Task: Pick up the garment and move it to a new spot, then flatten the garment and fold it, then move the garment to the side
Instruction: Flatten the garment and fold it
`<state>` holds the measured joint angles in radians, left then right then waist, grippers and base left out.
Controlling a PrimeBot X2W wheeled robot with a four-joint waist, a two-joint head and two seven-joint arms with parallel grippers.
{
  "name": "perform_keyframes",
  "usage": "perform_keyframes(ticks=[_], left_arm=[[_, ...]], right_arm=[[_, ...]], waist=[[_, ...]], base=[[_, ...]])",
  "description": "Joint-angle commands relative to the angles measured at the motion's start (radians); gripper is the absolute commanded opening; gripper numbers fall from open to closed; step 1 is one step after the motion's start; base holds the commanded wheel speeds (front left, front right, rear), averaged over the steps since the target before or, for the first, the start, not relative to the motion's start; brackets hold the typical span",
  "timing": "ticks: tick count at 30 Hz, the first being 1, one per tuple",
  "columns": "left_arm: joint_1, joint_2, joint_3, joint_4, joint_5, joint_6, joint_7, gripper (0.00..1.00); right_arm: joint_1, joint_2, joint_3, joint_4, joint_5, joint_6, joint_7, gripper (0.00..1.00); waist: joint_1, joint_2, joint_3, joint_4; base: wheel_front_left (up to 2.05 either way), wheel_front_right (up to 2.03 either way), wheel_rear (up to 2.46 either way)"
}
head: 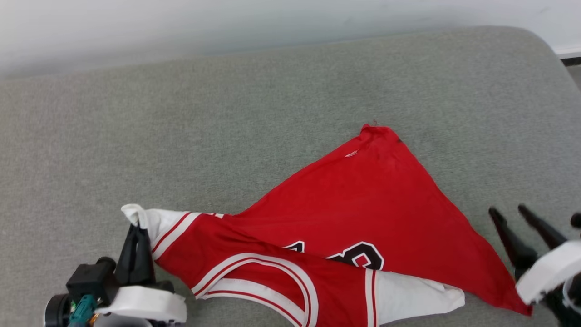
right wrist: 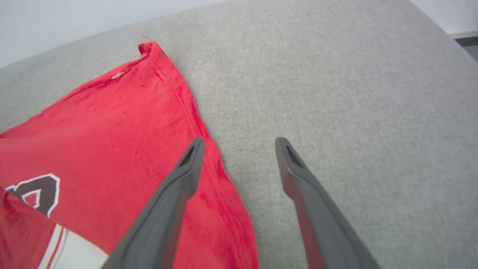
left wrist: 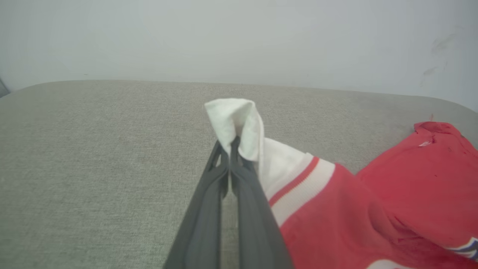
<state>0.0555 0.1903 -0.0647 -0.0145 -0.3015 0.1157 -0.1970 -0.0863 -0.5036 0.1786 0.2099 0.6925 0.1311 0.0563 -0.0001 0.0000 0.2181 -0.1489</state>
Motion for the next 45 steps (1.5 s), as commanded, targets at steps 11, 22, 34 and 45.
perform_keyframes(ticks=[11,22,34,45], left_arm=[[-0.150,-0.041,-0.103,-0.024,0.040,-0.029,-0.021,0.00],[-0.260,-0.067,-0.154,0.008,0.043,-0.070,-0.047,0.00],[-0.294,-0.092,-0.169,0.075,0.036,-0.085,-0.065,0.00],[-0.386,-0.042,-0.143,0.191,0.019,-0.115,-0.019,0.00]], right_arm=[[-0.380,-0.029,0.145,0.074,0.019,-0.001,0.133,1.00],[-0.735,-0.082,0.282,0.204,0.087,-0.001,0.595,1.00],[-0.676,-0.022,0.395,0.364,0.140,0.000,0.799,0.00],[-0.767,-0.049,0.400,0.345,0.094,-0.001,0.499,0.00]], waist=[[0.0001,0.0000,0.145,0.130],[0.0001,0.0000,0.249,0.225],[0.0001,0.0000,0.260,0.247],[0.0001,0.0000,0.119,0.209]], base=[[0.00,0.00,0.00],[0.00,0.00,0.00],[0.00,0.00,0.00],[0.00,0.00,0.00]])
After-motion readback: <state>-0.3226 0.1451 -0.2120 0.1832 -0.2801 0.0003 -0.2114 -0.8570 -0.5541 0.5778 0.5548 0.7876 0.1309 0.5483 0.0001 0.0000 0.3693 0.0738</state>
